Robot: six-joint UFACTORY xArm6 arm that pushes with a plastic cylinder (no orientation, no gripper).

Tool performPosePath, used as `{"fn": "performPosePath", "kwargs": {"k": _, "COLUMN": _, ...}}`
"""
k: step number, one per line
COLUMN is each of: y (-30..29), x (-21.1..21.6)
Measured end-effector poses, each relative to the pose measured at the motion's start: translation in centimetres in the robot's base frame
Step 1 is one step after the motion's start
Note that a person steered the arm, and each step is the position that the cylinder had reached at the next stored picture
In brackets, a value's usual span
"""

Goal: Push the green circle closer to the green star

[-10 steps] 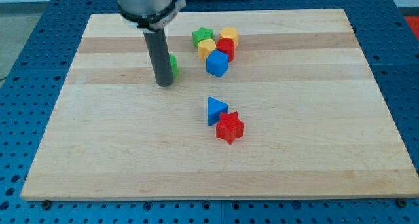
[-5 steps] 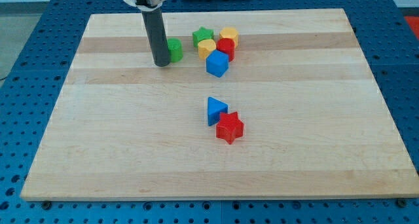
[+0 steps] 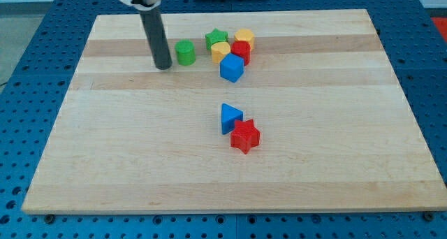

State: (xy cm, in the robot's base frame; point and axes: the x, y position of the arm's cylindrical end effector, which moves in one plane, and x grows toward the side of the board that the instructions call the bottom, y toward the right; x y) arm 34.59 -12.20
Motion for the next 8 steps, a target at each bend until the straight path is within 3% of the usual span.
{"fn": "performPosePath", "kwargs": {"k": 2, "y": 3.9, "x": 0.0}}
{"fn": "performPosePath", "kwargs": {"k": 4, "y": -2.2, "x": -0.3}}
{"fn": "performPosePath", "kwargs": {"k": 6, "y": 1.1, "x": -3.0}}
{"fn": "performPosePath", "kwargs": {"k": 8, "y": 0.1, "x": -0.8}}
